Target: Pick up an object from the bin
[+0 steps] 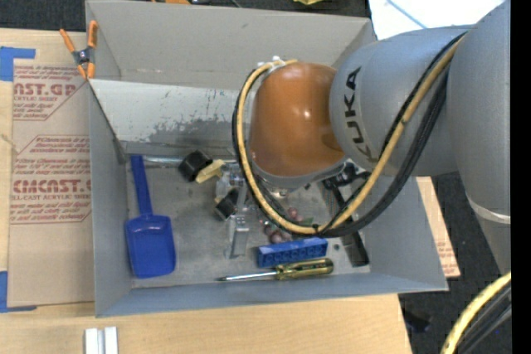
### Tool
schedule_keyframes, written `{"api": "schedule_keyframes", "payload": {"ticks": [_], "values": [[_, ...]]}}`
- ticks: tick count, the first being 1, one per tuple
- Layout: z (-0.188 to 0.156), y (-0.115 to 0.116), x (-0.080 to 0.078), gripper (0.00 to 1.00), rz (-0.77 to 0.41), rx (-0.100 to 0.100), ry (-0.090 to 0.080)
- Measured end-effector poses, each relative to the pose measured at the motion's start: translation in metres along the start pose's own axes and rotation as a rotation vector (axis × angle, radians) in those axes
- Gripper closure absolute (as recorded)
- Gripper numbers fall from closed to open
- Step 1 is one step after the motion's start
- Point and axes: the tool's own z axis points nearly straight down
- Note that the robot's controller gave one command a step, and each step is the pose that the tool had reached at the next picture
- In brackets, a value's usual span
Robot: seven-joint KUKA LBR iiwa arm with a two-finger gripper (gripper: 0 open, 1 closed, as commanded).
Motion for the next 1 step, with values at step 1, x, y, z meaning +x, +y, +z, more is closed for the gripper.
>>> {"api": "schedule_keyframes", "payload": {"ticks": [1], "values": [[0.0686,-0.0016,0.0196,0.00,-0.132,-0.002,0.001]]}}
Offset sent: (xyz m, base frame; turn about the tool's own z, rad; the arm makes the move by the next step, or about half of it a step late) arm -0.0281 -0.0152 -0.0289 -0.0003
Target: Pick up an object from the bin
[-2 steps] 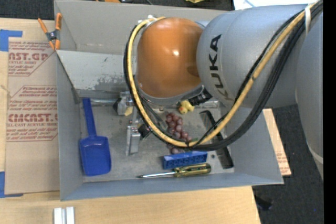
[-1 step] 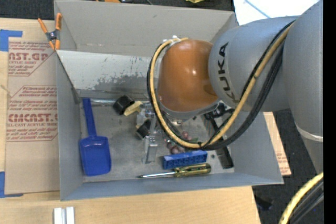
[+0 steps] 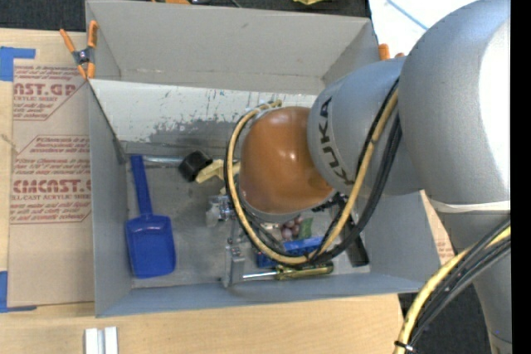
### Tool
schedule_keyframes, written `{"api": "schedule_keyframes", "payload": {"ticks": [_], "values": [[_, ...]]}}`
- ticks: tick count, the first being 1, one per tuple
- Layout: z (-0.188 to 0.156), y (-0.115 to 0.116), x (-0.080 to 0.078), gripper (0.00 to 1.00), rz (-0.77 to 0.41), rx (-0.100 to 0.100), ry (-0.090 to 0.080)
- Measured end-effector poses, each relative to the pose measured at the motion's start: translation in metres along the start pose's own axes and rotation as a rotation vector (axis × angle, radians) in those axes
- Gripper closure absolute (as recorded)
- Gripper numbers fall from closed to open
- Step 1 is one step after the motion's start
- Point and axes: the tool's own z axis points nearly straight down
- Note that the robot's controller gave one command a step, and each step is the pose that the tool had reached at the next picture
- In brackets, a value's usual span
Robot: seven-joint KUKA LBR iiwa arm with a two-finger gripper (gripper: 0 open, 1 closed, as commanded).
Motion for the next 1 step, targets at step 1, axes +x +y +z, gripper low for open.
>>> {"api": "schedule_keyframes", "payload": {"ticks": [1], "values": [[-0.0398,-0.0120,0.0100,0.00,0.131,-0.003,-0.013]]}}
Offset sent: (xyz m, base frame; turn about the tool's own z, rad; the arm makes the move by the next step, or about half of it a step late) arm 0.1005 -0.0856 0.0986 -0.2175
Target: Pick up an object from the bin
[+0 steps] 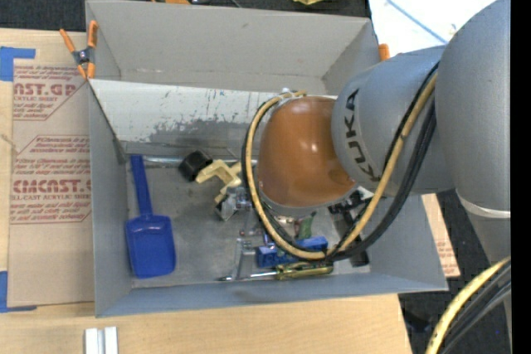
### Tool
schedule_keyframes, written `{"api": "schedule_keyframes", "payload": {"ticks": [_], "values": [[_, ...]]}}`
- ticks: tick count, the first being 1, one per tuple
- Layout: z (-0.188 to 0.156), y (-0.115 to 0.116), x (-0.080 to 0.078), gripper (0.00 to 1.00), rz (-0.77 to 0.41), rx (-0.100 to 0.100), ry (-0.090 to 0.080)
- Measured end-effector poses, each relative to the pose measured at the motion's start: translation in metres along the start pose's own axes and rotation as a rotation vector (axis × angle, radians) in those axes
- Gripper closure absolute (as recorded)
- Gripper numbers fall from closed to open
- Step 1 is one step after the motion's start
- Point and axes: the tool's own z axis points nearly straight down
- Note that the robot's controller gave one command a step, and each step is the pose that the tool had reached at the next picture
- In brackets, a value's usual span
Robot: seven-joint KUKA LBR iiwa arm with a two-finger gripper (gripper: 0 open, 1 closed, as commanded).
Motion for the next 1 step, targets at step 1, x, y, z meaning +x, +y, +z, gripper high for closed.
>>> {"api": "schedule_keyframes", "payload": {"ticks": [1], "values": [[-0.0396,-0.0472,-0.0778,0.00,-0.244,0.000,0.005]]}}
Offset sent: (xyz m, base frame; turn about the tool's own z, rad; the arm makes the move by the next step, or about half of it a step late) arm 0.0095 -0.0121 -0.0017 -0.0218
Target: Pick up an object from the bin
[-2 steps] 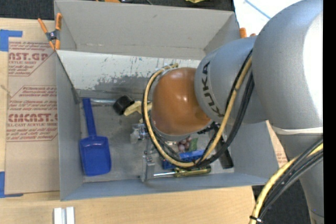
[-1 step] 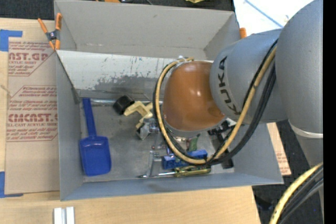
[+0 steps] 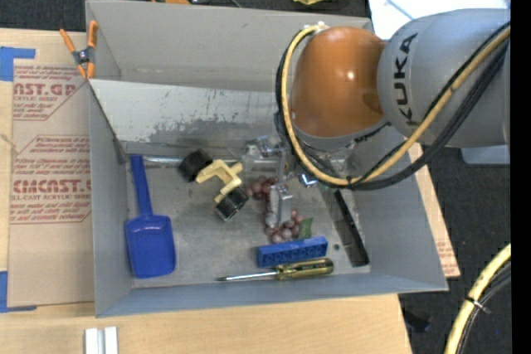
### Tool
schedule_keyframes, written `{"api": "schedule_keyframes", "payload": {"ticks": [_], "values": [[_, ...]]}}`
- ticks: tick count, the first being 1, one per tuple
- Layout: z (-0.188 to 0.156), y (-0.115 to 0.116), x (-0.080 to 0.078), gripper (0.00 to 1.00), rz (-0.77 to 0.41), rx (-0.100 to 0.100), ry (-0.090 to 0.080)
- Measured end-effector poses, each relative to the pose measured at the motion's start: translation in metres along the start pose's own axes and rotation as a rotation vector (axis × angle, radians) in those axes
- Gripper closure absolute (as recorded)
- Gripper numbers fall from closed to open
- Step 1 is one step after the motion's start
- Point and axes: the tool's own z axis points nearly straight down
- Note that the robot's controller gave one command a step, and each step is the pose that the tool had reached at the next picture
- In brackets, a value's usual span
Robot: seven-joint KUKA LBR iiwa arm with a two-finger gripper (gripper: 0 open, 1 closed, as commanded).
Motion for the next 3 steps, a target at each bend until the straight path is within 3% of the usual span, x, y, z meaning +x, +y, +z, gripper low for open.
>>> {"api": "schedule_keyframes", "payload": {"ticks": [1,2,3], "values": [[0.039,0.047,0.054,0.00,0.219,-0.001,0.001],[0.026,-0.005,-0.018,0.00,-0.022,0.006,-0.021],[0.050,0.051,0.052,0.00,0.139,-0.006,0.016]]}}
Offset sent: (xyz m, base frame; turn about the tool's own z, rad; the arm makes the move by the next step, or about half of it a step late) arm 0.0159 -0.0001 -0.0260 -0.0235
